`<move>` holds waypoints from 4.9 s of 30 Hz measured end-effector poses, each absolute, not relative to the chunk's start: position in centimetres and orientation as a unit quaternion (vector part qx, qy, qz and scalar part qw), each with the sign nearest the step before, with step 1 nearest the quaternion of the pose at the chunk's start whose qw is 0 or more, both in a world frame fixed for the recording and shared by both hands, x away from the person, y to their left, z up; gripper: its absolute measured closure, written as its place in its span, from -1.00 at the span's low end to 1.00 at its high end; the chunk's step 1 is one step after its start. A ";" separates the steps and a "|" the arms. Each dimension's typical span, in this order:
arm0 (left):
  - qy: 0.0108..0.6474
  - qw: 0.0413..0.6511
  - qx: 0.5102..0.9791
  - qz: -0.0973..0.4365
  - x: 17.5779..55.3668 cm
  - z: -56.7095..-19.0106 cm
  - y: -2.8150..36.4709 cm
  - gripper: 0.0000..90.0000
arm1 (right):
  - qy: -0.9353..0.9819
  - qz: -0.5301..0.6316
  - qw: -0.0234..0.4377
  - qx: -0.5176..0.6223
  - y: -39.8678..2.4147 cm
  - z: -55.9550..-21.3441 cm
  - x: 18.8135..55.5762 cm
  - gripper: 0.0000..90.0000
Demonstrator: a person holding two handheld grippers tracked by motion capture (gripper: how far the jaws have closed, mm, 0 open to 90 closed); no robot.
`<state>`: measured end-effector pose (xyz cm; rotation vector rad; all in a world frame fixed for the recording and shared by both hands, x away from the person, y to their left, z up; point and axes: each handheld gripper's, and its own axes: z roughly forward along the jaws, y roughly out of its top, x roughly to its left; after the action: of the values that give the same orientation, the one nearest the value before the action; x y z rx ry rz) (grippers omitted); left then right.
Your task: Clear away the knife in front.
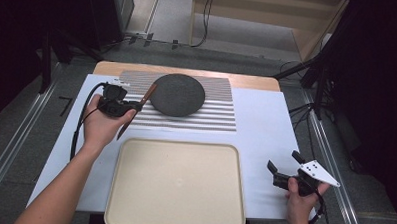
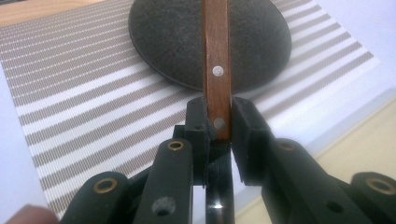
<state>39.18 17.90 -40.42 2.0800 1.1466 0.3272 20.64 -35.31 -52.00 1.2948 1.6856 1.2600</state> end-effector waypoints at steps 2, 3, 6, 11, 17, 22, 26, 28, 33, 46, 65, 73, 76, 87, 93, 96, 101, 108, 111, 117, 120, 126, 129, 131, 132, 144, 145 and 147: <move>0.444 0.365 0.808 0.127 38.6 -40.5 18.0 0.70 | 0.644 0.481 0.329 0.495 -35.3 -52.0 20.6 -1.00; 0.444 0.365 0.808 0.128 38.3 -40.6 18.0 0.70 | 0.644 0.481 0.329 0.495 -35.3 -52.0 20.6 -1.00; 0.441 0.368 0.809 0.124 37.6 -40.8 18.1 0.70 | 0.644 0.481 0.329 0.495 -35.3 -52.0 20.6 -1.00; 0.437 0.369 0.811 0.121 36.3 -41.3 18.0 0.70 | 0.644 0.481 0.329 0.495 -35.3 -52.0 20.6 -1.00; 0.434 0.376 0.810 0.121 34.8 -41.6 18.1 0.70 | 0.644 0.481 0.329 0.495 -35.3 -52.0 20.6 -1.00; 0.432 0.378 0.810 0.119 33.6 -41.9 18.2 0.70 | 0.645 0.480 0.329 0.495 -35.3 -52.0 20.6 -1.00; 0.429 0.379 0.812 0.115 32.7 -42.3 18.2 0.70 | 0.645 0.480 0.329 0.496 -35.3 -52.0 20.6 -1.00; 0.427 0.381 0.812 0.112 32.3 -42.6 18.2 0.70 | 0.645 0.479 0.329 0.496 -35.3 -52.0 20.6 -1.00; 0.426 0.381 0.814 0.107 31.3 -43.3 18.2 0.70 | 0.645 0.480 0.329 0.496 -35.3 -52.0 20.6 -1.00; 0.427 0.384 0.813 0.092 28.7 -45.0 18.4 0.70 | 0.644 0.479 0.330 0.496 -35.3 -52.0 20.6 -1.00; 0.451 0.370 0.809 0.078 26.6 -48.2 19.2 0.70 | 0.645 0.478 0.332 0.495 -35.2 -52.0 20.7 -1.00; 0.458 0.364 0.808 0.075 26.2 -49.0 19.2 0.70 | 0.645 0.478 0.332 0.496 -35.2 -52.0 20.7 -1.00; 0.462 0.360 0.807 0.074 26.0 -49.2 19.4 0.70 | 0.645 0.477 0.332 0.495 -35.2 -52.0 20.7 -1.00; 0.470 0.355 0.801 0.108 25.6 -49.7 20.1 0.65 | 0.645 0.476 0.332 0.497 -35.2 -52.0 20.7 -1.00; 0.443 0.405 0.788 0.136 25.8 -49.5 20.9 0.57 | 0.645 0.477 0.332 0.497 -35.2 -52.0 20.7 -1.00; 0.411 0.414 0.798 0.149 26.1 -49.7 20.4 0.79 | 0.645 0.476 0.332 0.497 -35.2 -52.0 20.7 -1.00; 0.398 0.409 0.810 0.134 26.9 -49.8 19.3 0.98 | 0.647 0.475 0.332 0.496 -35.2 -52.0 20.7 -1.00; 0.408 0.364 0.830 0.113 27.6 -50.1 19.2 0.98 | 0.647 0.475 0.332 0.495 -35.2 -52.0 20.7 -1.00; 0.415 0.365 0.826 0.109 27.5 -50.1 19.7 0.98 | 0.647 0.476 0.331 0.495 -35.2 -52.0 20.7 -1.00; 0.423 0.369 0.822 0.095 27.3 -50.0 20.9 0.99 | 0.648 0.476 0.331 0.495 -35.2 -52.0 20.7 -1.00; 0.422 0.371 0.822 0.094 27.2 -50.1 21.0 0.98 | 0.648 0.476 0.331 0.494 -35.2 -52.0 20.7 -1.00; 0.410 0.400 0.814 0.098 27.1 -50.0 21.4 0.81 | 0.648 0.476 0.331 0.494 -35.2 -52.0 20.7 -1.00; 0.396 0.427 0.806 0.102 26.8 -49.6 21.5 0.69 | 0.648 0.476 0.331 0.494 -35.2 -52.0 20.7 -1.00; 0.392 0.438 0.801 0.115 26.6 -49.3 21.6 0.55 | 0.648 0.476 0.331 0.494 -35.2 -52.0 20.7 -1.00; 0.390 0.441 0.799 0.121 26.5 -49.1 21.6 0.48 | 0.648 0.476 0.331 0.494 -35.2 -52.0 20.7 -1.00; 0.403 0.477 0.767 0.148 26.5 -48.3 22.8 -0.46 | 0.648 0.476 0.331 0.494 -35.2 -52.0 20.7 -1.00; 0.406 0.481 0.763 0.146 26.5 -48.3 22.9 -0.59 | 0.648 0.476 0.331 0.494 -35.2 -52.0 20.7 -1.00; 0.406 0.486 0.760 0.148 26.5 -48.2 23.3 -0.75 | 0.648 0.476 0.331 0.494 -35.2 -52.0 20.7 -1.00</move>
<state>26.49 23.32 -48.18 1.8494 0.9884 0.3599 20.70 -35.16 -52.02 1.2913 1.6940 1.2459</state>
